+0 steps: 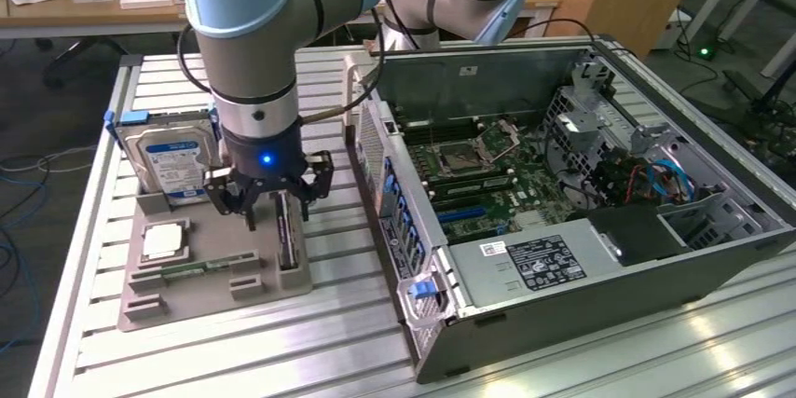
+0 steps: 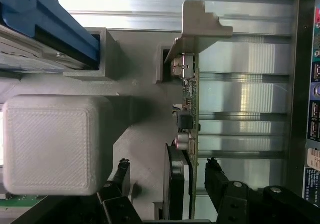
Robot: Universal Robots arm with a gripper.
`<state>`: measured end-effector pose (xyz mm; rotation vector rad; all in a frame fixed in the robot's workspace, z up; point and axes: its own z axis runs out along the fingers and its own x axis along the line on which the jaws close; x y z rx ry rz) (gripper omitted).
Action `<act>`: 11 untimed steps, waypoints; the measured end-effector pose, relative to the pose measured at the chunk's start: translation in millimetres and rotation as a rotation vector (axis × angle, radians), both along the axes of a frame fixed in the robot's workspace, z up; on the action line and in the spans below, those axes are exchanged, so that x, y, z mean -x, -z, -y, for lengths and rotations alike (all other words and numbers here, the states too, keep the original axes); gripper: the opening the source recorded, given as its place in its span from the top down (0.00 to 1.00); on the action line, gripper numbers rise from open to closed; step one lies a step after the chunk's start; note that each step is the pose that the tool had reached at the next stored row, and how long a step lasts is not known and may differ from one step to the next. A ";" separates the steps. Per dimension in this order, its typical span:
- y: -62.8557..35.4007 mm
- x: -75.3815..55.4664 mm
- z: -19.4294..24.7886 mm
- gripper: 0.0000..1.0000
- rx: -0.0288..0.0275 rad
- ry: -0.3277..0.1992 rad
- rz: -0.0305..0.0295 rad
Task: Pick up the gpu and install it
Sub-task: 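Pick up the gpu and move the gpu toward the slot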
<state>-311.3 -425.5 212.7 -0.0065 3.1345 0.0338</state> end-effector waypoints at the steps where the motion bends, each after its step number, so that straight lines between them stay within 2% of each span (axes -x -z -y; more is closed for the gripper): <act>1: 0.0 0.0 0.0 0.29 0.0002 0.000 -0.0001; 9: 0.3 -0.1 0.3 0.31 0.0000 0.000 0.0002; 10: 0.4 -0.2 0.9 0.38 0.0001 0.000 0.0001; 11: 0.5 -0.1 1.4 0.38 0.0001 0.000 0.0001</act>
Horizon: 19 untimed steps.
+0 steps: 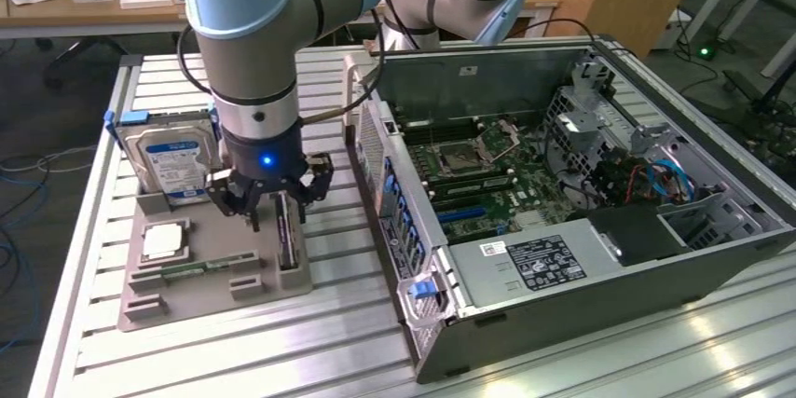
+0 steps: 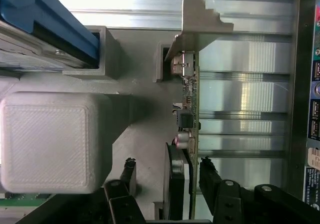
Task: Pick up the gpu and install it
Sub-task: 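Pick up the gpu and move the gpu toward the slot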
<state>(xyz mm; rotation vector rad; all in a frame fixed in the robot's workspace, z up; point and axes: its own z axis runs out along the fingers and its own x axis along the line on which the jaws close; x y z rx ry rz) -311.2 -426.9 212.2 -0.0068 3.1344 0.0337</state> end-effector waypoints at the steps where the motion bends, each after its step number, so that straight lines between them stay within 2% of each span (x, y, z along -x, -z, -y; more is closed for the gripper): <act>1: 0.3 0.1 0.2 0.38 -0.0001 0.000 0.0001; 7: 0.9 0.1 0.7 0.38 0.0002 0.000 -0.0001; 9: 1.0 0.1 0.6 0.39 0.0001 0.000 -0.0001; 10: 1.0 0.1 0.7 0.46 0.0001 0.000 -0.0001; 18: 1.7 -0.2 0.6 0.47 0.0000 0.000 0.0000; 19: 1.8 -0.2 0.6 0.55 0.0001 0.000 -0.0001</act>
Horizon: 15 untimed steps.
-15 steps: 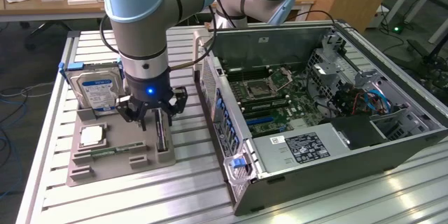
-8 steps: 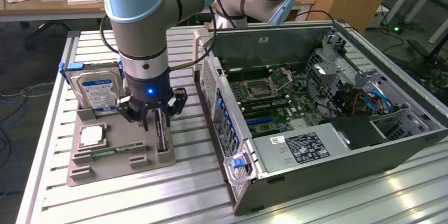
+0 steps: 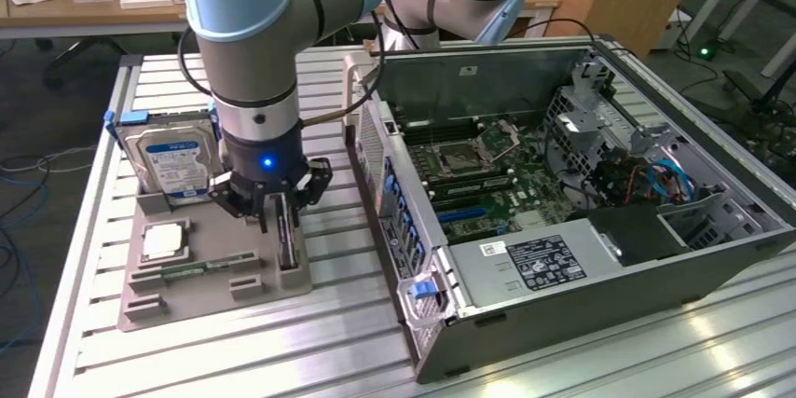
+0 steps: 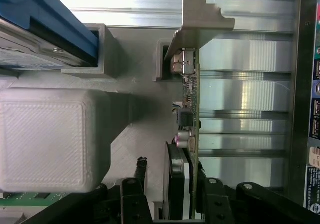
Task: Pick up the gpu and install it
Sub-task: 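Pick up the gpu and move the gpu toward the slot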
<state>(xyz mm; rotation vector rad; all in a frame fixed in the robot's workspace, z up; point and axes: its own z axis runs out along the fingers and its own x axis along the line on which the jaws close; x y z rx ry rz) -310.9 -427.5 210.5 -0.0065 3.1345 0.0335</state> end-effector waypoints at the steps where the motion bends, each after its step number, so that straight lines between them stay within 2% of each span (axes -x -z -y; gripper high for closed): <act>1: 0.1 0.0 0.0 0.55 0.0000 0.000 -0.0001; 15: 0.7 -2.6 0.0 0.55 0.0001 0.000 -0.0001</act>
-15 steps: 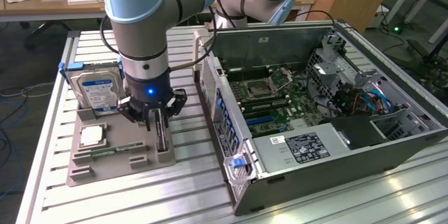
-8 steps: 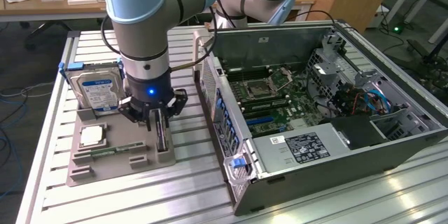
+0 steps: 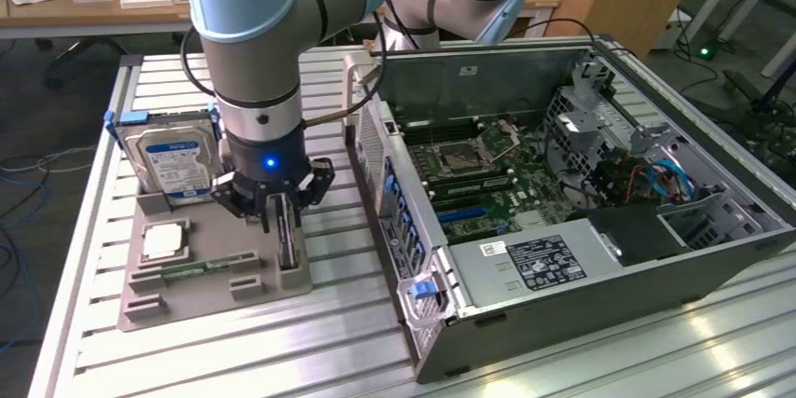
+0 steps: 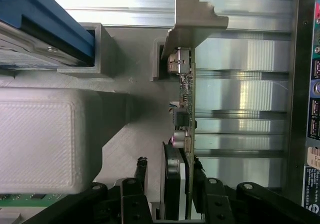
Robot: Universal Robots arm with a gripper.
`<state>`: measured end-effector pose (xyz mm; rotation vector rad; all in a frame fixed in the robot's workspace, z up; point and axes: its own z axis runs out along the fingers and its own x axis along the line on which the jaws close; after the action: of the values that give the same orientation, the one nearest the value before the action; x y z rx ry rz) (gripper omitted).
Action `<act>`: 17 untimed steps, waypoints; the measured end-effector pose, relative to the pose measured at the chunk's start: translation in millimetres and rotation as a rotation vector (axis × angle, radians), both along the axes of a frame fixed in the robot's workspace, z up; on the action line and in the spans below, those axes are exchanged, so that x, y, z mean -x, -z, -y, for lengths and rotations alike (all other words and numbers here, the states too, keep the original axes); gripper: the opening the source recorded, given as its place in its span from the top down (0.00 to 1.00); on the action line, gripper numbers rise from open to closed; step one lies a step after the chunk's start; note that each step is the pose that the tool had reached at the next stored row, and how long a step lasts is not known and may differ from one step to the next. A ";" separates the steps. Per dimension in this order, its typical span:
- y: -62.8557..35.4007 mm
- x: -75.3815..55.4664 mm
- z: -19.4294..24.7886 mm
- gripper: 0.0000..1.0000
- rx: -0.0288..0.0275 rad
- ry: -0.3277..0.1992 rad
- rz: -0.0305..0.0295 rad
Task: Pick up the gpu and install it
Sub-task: 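Pick up the gpu and move the gpu toward the slot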
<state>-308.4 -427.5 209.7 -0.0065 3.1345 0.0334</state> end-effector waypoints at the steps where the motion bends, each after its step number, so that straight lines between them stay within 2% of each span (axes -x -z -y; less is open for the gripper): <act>1: 0.1 0.0 0.0 0.55 0.0000 0.000 0.0001; 7: 0.2 -0.7 0.0 0.56 -0.0002 0.000 0.0002; 8: 0.2 -0.7 0.0 0.63 -0.0001 0.000 0.0001; 17: 0.6 -1.9 0.0 0.63 -0.0001 0.000 0.0002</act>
<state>-306.5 -427.5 209.2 -0.0067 3.1343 0.0336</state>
